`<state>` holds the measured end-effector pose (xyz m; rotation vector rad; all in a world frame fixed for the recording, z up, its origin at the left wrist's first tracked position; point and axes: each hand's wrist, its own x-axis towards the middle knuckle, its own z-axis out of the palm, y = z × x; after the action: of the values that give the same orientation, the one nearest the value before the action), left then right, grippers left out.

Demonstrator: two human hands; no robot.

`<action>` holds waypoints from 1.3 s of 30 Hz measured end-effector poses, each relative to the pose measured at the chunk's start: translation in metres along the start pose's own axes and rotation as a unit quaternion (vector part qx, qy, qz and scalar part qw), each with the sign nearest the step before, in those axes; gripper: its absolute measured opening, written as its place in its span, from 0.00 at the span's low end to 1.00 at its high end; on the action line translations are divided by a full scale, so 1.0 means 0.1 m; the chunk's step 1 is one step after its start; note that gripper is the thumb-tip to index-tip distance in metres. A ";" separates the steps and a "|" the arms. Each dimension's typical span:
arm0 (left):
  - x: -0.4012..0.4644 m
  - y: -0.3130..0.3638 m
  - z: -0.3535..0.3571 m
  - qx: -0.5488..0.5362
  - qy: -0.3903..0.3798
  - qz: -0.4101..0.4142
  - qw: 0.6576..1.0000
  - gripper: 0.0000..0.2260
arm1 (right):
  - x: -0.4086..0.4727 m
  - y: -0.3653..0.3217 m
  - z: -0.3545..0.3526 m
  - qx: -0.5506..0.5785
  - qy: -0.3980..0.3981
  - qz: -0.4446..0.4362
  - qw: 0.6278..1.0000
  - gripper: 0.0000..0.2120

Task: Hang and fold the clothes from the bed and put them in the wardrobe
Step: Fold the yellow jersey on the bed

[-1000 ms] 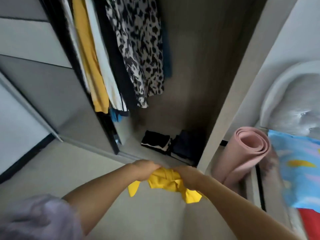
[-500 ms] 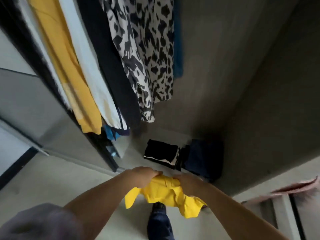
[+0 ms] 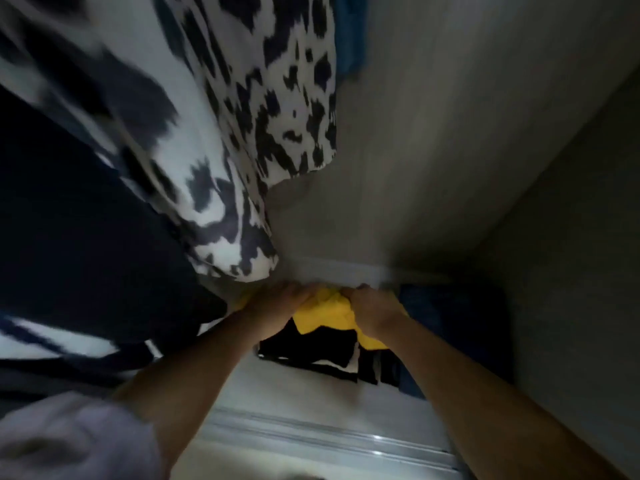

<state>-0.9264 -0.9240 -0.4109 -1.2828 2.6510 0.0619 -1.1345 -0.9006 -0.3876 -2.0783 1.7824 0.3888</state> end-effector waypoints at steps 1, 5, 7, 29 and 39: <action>0.17 -0.06 0.26 0.009 0.019 0.007 1.000 0.37 | 0.22 0.01 0.22 0.001 0.021 0.013 1.000 0.23; 0.49 -0.11 1.25 0.062 0.018 0.039 0.997 0.46 | 0.68 -0.04 1.34 -0.013 0.069 0.074 0.995 0.26; 0.55 -0.05 1.92 0.094 -0.001 0.039 0.995 0.50 | 0.86 -0.03 2.12 -0.004 0.049 0.071 0.996 0.29; 0.01 0.85 -0.82 -0.085 -0.086 -0.083 0.989 0.19 | -0.80 -0.16 -0.37 0.070 -0.006 0.083 0.994 0.23; -0.89 1.19 -3.54 -0.088 -0.042 -0.015 0.995 0.12 | -2.56 -0.37 -2.30 0.047 0.071 0.134 0.987 0.15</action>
<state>-1.0207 -0.8241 -0.0528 -1.3393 2.6025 0.3438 -1.1466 -0.7731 -0.0659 -1.8464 2.1307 0.2277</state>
